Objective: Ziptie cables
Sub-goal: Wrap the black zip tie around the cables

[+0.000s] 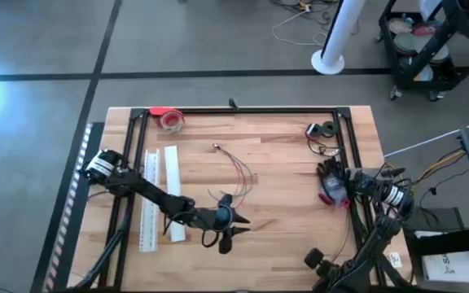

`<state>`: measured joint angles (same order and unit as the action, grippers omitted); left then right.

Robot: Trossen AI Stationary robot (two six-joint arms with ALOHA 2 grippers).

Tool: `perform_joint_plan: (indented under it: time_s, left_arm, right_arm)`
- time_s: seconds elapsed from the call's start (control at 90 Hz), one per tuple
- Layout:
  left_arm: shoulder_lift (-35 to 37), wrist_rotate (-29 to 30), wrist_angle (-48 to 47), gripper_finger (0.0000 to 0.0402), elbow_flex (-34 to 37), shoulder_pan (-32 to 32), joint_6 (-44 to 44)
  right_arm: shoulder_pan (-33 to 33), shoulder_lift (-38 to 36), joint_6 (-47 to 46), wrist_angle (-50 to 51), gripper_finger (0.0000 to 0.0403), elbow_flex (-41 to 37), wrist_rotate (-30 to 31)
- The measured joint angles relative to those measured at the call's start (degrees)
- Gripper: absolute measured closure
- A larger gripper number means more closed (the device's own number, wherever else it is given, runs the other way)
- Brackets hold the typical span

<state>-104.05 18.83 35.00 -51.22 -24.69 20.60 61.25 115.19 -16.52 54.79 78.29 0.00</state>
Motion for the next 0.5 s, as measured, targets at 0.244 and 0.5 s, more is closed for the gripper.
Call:
perform_joint_plan:
  time_s: [0.244, 0.5]
  left_arm:
    - [0.11, 0.04, 0.00, 0.0303, 0.00, 0.00, -0.47]
    - [0.13, 0.13, -0.09, 0.0303, 0.39, 0.00, -1.55]
  right_arm:
    - [-1.02, -3.18, -3.46, 0.56, 0.0402, -0.21, 3.88]
    - [-4.45, -9.47, -5.85, 2.63, 0.0402, -0.19, 17.22]
